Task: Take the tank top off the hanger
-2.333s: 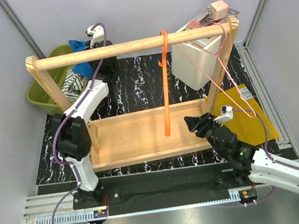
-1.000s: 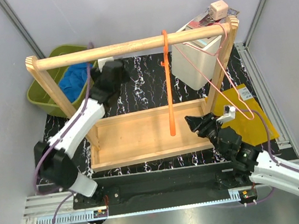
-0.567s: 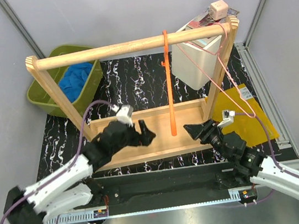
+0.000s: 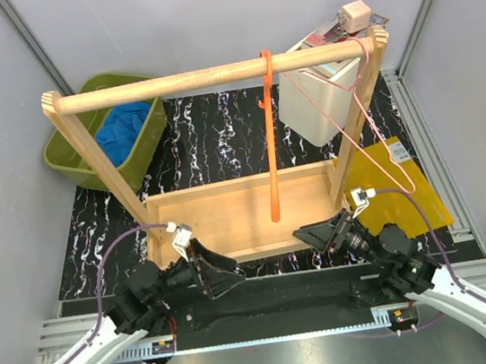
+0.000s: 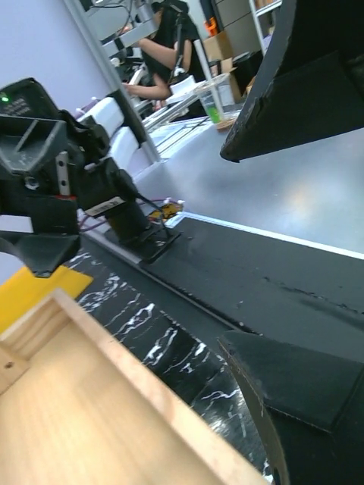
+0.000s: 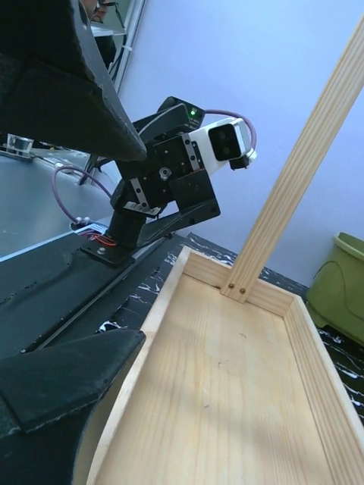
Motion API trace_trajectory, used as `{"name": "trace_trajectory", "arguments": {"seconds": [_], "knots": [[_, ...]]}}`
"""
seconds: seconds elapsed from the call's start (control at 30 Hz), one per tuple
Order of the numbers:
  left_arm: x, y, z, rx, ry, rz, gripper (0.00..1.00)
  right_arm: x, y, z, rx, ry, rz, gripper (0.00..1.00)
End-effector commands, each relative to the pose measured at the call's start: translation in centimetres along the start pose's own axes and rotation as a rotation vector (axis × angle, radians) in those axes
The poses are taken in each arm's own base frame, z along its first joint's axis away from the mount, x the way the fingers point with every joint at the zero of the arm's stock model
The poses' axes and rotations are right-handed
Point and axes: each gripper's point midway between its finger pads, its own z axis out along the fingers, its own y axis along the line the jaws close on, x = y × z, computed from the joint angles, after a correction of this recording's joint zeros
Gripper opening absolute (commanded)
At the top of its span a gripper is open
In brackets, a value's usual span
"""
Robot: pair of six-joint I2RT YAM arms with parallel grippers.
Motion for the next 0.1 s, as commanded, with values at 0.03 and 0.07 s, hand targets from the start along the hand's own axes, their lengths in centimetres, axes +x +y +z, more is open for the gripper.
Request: {"name": "trace_trajectory", "arguments": {"seconds": [0.03,0.07], "knots": [[0.61,-1.52,-0.17,0.150,-0.027,-0.003,0.99,1.62,-3.35,-0.20,0.092,0.042,-0.016,1.00],[0.11,-2.27,-0.17,0.197,-0.059,0.000,0.99,1.93,-2.78,-0.24,0.065,0.063,-0.015,1.00]]}}
